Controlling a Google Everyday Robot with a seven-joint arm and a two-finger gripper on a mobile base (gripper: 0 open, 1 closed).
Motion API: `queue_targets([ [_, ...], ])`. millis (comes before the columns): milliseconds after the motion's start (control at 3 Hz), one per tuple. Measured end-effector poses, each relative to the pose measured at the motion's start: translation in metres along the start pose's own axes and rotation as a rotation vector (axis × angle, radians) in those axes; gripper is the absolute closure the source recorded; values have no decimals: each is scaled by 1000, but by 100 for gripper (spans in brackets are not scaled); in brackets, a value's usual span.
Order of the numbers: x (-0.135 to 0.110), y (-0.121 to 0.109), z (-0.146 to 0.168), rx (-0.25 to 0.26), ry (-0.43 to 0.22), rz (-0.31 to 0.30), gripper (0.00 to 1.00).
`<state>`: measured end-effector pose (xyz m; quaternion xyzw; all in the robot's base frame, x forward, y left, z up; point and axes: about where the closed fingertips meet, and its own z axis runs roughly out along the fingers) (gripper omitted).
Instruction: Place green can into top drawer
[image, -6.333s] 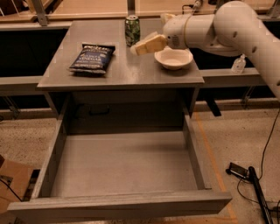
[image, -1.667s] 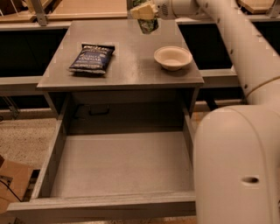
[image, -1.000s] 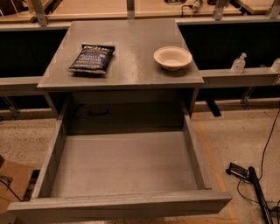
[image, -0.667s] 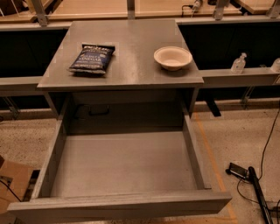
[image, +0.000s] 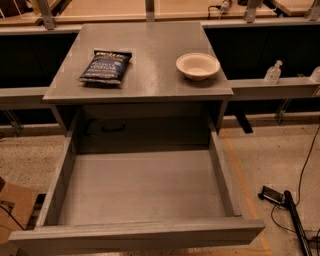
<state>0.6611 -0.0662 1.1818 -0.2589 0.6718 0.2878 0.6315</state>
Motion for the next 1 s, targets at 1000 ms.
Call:
queue_targets([
  [1000, 82, 45, -16, -44, 91, 179, 100],
])
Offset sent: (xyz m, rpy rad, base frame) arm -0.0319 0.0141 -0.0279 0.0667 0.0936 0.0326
